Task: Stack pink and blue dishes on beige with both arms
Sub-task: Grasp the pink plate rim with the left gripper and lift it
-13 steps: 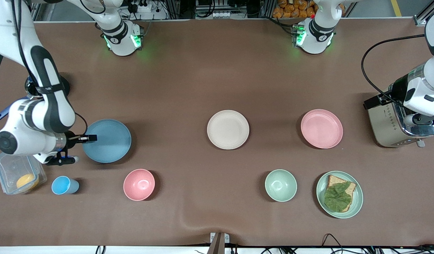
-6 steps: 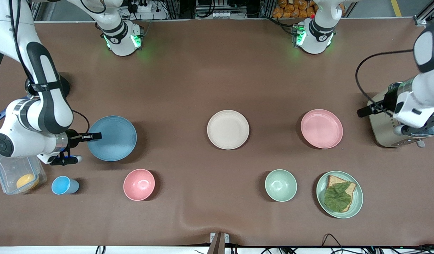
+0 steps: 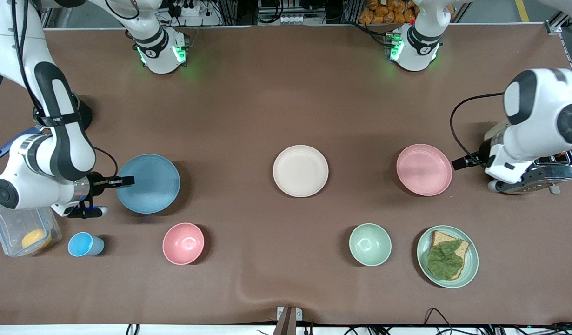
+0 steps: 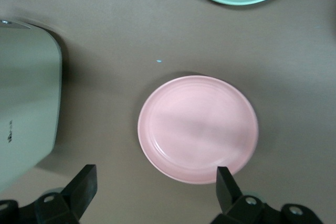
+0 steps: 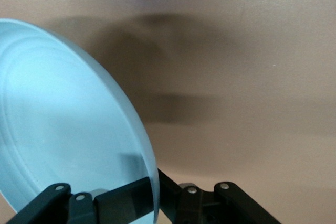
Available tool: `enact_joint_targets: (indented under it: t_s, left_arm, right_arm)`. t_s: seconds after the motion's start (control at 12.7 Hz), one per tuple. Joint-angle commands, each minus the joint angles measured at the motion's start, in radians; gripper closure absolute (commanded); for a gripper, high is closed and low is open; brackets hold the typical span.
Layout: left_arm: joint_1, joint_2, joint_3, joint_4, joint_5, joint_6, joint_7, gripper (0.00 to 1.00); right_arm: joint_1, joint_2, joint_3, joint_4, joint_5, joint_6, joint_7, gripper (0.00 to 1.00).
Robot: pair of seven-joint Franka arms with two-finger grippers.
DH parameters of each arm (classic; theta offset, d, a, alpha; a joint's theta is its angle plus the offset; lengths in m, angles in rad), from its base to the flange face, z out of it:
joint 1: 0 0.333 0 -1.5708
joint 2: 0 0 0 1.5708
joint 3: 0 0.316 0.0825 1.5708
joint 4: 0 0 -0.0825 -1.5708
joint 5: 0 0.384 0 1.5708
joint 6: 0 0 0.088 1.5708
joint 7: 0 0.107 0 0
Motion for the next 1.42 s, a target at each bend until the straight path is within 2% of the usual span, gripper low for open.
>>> enact_joint_targets:
  t_s: [0.0,0.39,0.47,0.63,0.87,0.95,1.11,1.26,1.34]
  left_arm:
    - [0.062,-0.007,-0.006,-0.16,0.032,0.188,0.003,0.0]
    - [0.094,0.126,-0.006,-0.192,0.032,0.328,0.005,0.08]
    - [0.096,0.14,-0.006,-0.192,0.032,0.333,0.003,0.1]
    - [0.111,0.187,-0.006,-0.19,0.032,0.38,0.005,0.17]
    - [0.122,0.226,-0.006,-0.19,0.032,0.428,0.003,0.24]
    - [0.122,0.231,-0.006,-0.19,0.032,0.428,0.003,0.3]
    - [0.123,0.235,-0.006,-0.19,0.032,0.428,0.003,0.48]
    - [0.123,0.237,-0.006,-0.19,0.032,0.428,0.002,0.9]
    - [0.123,0.235,-0.006,-0.19,0.032,0.428,0.0,1.0]
  right_arm:
    - [-0.017,-0.006,0.014,0.004,0.017,-0.002,-0.018,1.0]
    - [-0.012,-0.075,0.027,0.051,0.019,-0.071,-0.07,1.0]
    - [-0.017,-0.075,0.033,0.074,0.057,-0.106,-0.084,1.0]
    - [-0.023,-0.077,0.029,0.08,0.207,-0.197,-0.093,1.0]
    - [-0.017,-0.089,0.032,0.082,0.279,-0.261,-0.087,1.0]
    - [-0.02,-0.089,0.032,0.08,0.314,-0.289,-0.086,1.0]
    - [-0.021,-0.095,0.029,0.082,0.374,-0.331,-0.079,1.0]
    - [-0.023,-0.093,0.026,0.08,0.375,-0.331,-0.084,1.0]
    - [-0.024,-0.093,0.024,0.08,0.373,-0.332,-0.089,1.0]
